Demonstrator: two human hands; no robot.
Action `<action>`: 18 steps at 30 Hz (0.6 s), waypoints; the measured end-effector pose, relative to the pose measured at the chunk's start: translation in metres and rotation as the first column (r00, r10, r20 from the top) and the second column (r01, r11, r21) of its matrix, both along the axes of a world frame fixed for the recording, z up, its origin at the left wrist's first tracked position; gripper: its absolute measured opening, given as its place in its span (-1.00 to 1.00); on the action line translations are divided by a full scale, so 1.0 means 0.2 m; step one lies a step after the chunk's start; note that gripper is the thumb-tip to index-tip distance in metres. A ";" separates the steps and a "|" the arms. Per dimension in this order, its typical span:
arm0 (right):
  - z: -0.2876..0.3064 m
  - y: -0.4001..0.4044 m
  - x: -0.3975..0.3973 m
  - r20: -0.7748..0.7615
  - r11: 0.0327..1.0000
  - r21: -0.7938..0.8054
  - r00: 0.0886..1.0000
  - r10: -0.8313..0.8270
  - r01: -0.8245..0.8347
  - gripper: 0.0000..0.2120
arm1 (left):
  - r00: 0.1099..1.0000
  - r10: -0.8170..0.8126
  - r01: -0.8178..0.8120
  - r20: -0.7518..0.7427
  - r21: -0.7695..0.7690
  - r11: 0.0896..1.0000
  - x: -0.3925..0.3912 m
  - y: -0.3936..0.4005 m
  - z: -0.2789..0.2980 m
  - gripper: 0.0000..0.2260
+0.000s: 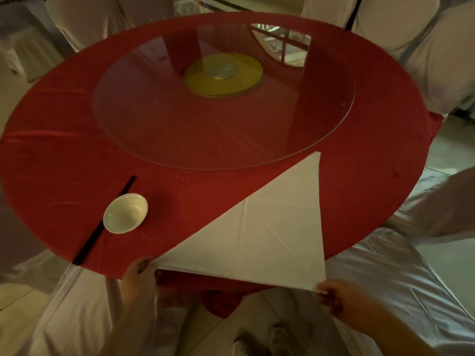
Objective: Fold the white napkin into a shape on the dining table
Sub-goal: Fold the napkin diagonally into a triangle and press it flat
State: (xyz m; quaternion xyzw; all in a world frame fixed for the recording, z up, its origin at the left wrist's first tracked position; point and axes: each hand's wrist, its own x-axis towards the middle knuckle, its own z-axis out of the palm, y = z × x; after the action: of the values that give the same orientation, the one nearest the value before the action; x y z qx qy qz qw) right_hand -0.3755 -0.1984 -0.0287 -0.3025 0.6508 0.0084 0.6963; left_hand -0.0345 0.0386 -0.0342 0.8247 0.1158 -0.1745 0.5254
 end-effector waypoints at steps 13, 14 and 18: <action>0.08 0.08 0.03 -0.258 0.935 -0.118 0.919 0.297 -0.335 -0.72 | 0.901 -0.239 0.091 0.361 0.383 0.919 -0.10 -0.17 0.05 -0.63; 0.11 0.04 0.06 -0.285 0.887 -0.218 0.895 0.342 -0.408 -0.73 | 0.853 -0.344 0.171 0.392 0.413 0.895 -0.17 -0.21 0.05 -0.62; 0.21 -0.06 0.35 -0.310 0.534 -0.653 0.833 0.459 -0.537 -0.79 | 0.560 -0.745 0.508 0.362 0.560 0.654 -0.42 -0.51 0.02 -0.58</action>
State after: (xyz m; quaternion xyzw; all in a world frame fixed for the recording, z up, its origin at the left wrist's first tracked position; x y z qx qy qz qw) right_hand -0.3054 -0.2101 0.0129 -0.7207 0.5212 -0.0327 0.4558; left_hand -0.1192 -0.0641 -0.0299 0.9085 -0.3208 -0.0747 0.2573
